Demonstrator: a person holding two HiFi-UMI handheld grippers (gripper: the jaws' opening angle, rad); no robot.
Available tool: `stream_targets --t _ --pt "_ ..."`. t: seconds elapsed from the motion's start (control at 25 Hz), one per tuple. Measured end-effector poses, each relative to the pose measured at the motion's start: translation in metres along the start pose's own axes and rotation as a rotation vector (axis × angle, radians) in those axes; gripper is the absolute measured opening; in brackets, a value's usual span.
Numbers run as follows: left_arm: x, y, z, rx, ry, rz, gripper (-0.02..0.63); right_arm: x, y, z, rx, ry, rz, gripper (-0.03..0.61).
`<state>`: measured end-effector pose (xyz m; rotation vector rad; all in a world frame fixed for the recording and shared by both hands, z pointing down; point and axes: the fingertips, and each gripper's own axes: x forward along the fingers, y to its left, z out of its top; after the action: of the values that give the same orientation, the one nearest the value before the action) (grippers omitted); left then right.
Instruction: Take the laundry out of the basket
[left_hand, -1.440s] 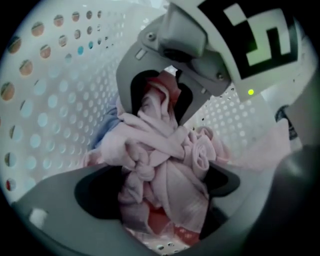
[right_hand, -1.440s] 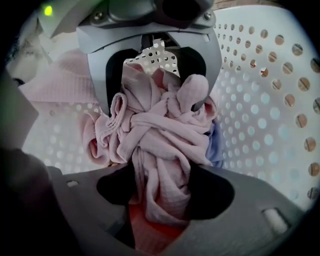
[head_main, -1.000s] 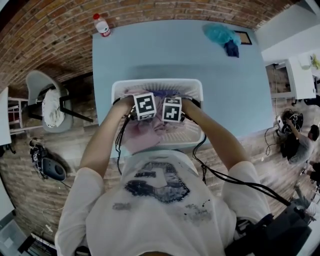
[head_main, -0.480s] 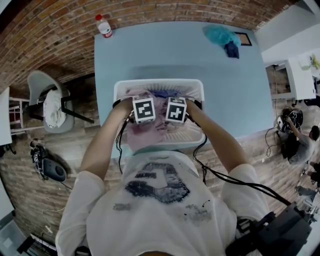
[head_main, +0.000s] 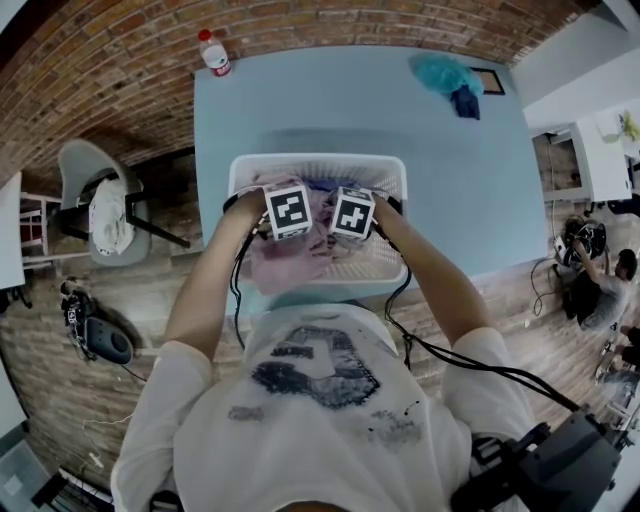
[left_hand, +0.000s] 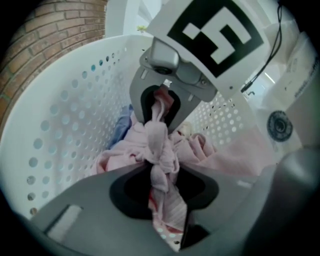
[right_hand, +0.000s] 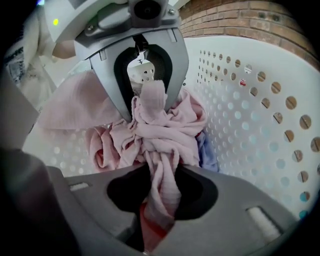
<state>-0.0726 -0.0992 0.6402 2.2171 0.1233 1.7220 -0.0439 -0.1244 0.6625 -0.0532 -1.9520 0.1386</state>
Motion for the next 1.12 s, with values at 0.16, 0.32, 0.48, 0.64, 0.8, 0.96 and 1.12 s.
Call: stream_targets --t 0.16,0.32,0.48,0.64,0.8,0.96,1.12 --pt "-0.002 0.011 -0.01 -0.037 0.019 0.041 0.124 0.01 -0.001 0.007 -0.053 0.044 -0.024 0.126" --pt "-0.003 0.01 -0.014 -0.035 0.015 0.047 0.124 0.017 0.002 0.013 -0.083 0.064 -0.028 0.126" --pt "-0.003 0.01 -0.024 -0.043 0.015 0.039 0.124 0.023 0.006 0.021 -0.117 0.103 -0.041 0.126" --pt "-0.005 0.01 -0.027 -0.059 -0.022 0.034 0.124 0.029 0.005 0.023 -0.222 0.216 -0.074 0.126" --pt "-0.008 0.007 -0.026 -0.044 -0.037 0.044 0.124 0.022 0.008 0.023 -0.186 0.205 -0.078 0.126" --pt "-0.018 0.004 -0.03 -0.02 -0.035 0.073 0.12 0.01 0.011 0.033 -0.176 0.206 -0.099 0.122" --pt "-0.037 -0.004 -0.029 0.003 -0.051 0.107 0.117 -0.015 0.012 0.044 -0.142 0.167 -0.125 0.118"
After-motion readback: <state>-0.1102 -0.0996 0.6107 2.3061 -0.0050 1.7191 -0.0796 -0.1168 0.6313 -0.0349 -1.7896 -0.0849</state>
